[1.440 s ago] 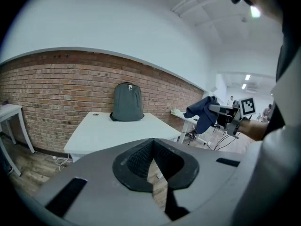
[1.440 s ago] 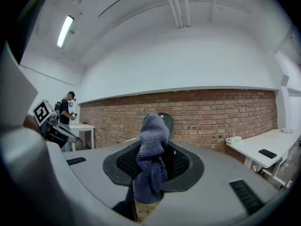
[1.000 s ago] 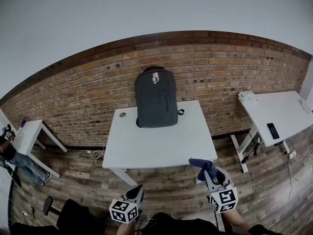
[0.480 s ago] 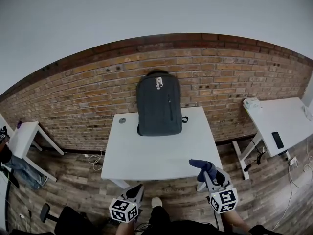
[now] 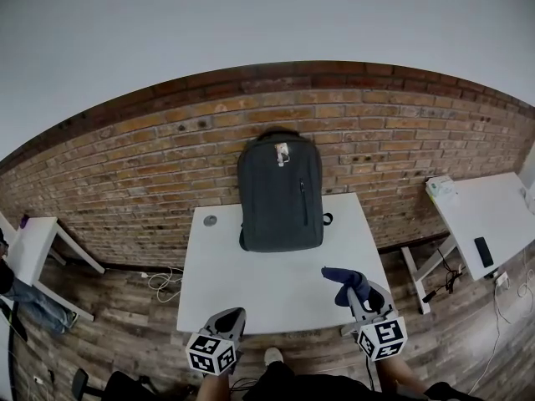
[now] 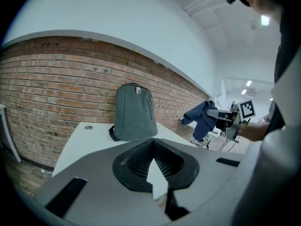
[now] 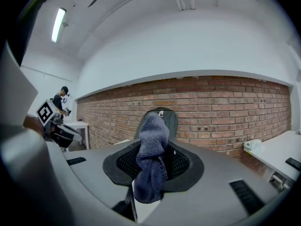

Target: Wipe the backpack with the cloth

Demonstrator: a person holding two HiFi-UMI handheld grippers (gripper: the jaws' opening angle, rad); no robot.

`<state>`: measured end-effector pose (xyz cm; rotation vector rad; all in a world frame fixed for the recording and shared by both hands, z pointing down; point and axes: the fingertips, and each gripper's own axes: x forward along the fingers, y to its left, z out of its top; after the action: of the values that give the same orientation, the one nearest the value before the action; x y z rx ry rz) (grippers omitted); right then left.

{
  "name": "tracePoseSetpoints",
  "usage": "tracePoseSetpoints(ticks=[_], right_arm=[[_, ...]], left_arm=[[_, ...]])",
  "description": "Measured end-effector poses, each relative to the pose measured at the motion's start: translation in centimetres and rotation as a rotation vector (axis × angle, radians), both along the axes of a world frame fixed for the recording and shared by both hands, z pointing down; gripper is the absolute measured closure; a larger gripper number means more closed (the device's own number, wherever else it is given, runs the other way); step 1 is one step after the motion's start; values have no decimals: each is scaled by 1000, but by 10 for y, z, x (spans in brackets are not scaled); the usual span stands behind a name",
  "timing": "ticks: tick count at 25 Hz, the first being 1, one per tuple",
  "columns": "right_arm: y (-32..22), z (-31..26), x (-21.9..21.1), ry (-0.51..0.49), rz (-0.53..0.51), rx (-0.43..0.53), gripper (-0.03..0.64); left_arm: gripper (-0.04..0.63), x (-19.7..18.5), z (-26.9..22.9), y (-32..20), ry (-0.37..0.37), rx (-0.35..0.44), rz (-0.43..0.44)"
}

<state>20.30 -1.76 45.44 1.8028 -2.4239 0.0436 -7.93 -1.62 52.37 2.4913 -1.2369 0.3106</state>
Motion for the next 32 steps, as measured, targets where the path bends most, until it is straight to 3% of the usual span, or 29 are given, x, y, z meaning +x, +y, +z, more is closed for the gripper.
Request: tracePoseSetpoints(ticks=[18,23,32], right_arm=[[-116,0,-62,-2,103,-9,514],[-124,-7,-67,-70,149,-21,514],[-131,0,-42,-48,195,-41,515]], left_arm=[[598,-57,8,-143,25,-18,96],[598,-50,8,-172,39,-13,143],[599,-22,16,-185,48,-38,188]])
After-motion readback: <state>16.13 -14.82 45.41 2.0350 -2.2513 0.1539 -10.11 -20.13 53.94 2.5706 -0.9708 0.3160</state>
